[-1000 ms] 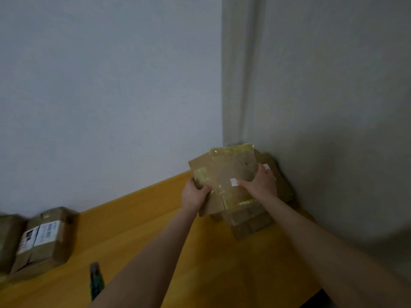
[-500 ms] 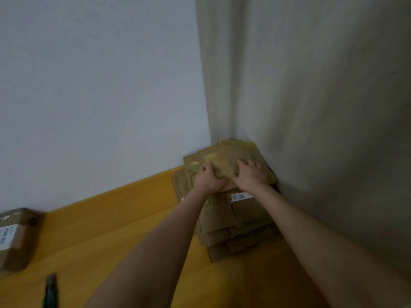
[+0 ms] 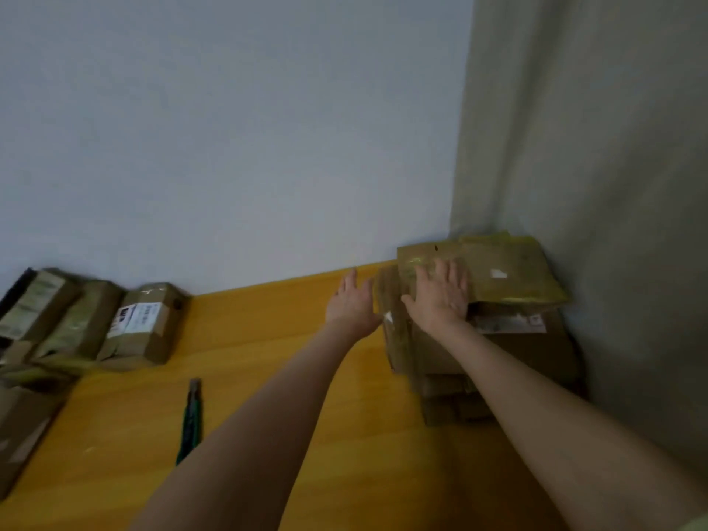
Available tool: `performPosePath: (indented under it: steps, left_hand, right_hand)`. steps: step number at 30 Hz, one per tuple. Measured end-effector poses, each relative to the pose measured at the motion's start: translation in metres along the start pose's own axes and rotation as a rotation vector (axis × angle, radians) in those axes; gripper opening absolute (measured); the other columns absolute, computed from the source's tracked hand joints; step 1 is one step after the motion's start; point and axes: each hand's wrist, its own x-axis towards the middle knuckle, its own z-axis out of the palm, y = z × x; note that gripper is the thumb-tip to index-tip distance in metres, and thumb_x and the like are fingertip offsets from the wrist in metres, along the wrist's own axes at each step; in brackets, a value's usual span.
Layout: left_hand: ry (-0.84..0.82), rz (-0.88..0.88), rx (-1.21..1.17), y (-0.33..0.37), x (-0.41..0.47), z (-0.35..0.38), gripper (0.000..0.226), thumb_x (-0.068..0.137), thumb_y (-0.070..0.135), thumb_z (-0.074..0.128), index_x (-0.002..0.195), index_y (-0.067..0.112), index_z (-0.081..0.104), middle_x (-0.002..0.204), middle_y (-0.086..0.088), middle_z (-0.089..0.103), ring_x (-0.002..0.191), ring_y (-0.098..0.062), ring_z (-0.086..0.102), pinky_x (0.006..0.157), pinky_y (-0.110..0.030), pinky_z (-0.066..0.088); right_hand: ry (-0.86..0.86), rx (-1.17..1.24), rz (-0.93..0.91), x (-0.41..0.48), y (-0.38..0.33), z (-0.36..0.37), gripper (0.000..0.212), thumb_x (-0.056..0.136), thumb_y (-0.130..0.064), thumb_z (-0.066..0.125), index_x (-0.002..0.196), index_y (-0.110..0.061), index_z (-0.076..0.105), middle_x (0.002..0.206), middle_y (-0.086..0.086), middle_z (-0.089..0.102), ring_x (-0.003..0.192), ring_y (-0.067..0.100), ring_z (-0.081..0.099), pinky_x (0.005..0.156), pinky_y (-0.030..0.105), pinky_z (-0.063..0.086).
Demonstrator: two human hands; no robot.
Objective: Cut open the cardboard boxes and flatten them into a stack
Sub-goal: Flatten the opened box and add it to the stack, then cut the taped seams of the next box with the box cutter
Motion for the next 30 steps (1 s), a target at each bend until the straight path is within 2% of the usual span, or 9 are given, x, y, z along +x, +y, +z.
performPosePath:
  steps: [7, 16, 21, 25, 28, 30]
  left_hand:
    - [0.016, -0.063, 0.073, -0.131, -0.081, -0.006, 0.072, 0.093, 0.030, 0.059, 0.151, 0.015, 0.020, 0.161, -0.012, 0.002, 0.145, -0.030, 0.018, 0.109, -0.042, 0.032]
    - [-0.028, -0.221, -0.040, -0.346, -0.219, 0.016, 0.065, 0.092, 0.031, 0.062, 0.147, 0.015, 0.030, 0.160, -0.012, 0.005, 0.145, -0.030, 0.021, 0.109, -0.042, 0.036]
    - [-0.034, -0.323, -0.088, -0.435, -0.264, 0.027, 0.070, 0.091, 0.030, 0.062, 0.149, 0.016, 0.026, 0.160, -0.010, 0.003, 0.141, -0.030, 0.029, 0.106, -0.041, 0.039]
    - [-0.006, -0.349, -0.225, -0.473, -0.262, 0.033, 0.073, 0.091, 0.029, 0.062, 0.151, 0.016, 0.022, 0.160, -0.009, 0.006, 0.137, -0.028, 0.036, 0.102, -0.040, 0.042]
    - [0.040, -0.406, -0.416, -0.494, -0.247, 0.038, 0.074, 0.091, 0.029, 0.063, 0.151, 0.012, 0.022, 0.157, -0.011, 0.018, 0.136, -0.029, 0.037, 0.103, -0.038, 0.039]
    - [0.061, -0.451, -0.519, -0.508, -0.231, 0.041, 0.073, 0.092, 0.028, 0.062, 0.151, 0.010, 0.023, 0.153, -0.012, 0.026, 0.134, -0.029, 0.040, 0.102, -0.036, 0.038]
  right_hand:
    - [-0.050, 0.003, -0.120, -0.057, -0.133, 0.032, 0.059, 0.093, -0.044, 0.051, 0.145, -0.023, 0.031, 0.158, 0.010, 0.012, 0.147, 0.032, 0.001, 0.119, 0.047, 0.008]
    - [-0.135, 0.054, -0.268, -0.187, -0.350, 0.106, 0.058, 0.095, -0.039, 0.050, 0.146, -0.022, 0.030, 0.156, 0.012, 0.015, 0.146, 0.033, 0.005, 0.118, 0.044, 0.013]
    - [-0.201, 0.082, -0.320, -0.233, -0.430, 0.139, 0.058, 0.094, -0.039, 0.053, 0.145, -0.020, 0.031, 0.155, 0.011, 0.015, 0.146, 0.032, 0.004, 0.118, 0.043, 0.014]
    - [-0.232, 0.153, -0.254, -0.226, -0.464, 0.156, 0.060, 0.092, -0.041, 0.055, 0.144, -0.019, 0.033, 0.151, 0.011, 0.024, 0.140, 0.031, 0.021, 0.113, 0.042, 0.026]
    - [-0.265, 0.278, -0.148, -0.208, -0.484, 0.169, 0.066, 0.092, -0.041, 0.056, 0.146, -0.018, 0.027, 0.147, 0.009, 0.029, 0.129, 0.031, 0.039, 0.098, 0.040, 0.040]
    - [-0.283, 0.342, -0.098, -0.191, -0.498, 0.179, 0.072, 0.093, -0.040, 0.057, 0.150, -0.018, 0.019, 0.148, 0.008, 0.027, 0.125, 0.031, 0.044, 0.090, 0.039, 0.044]
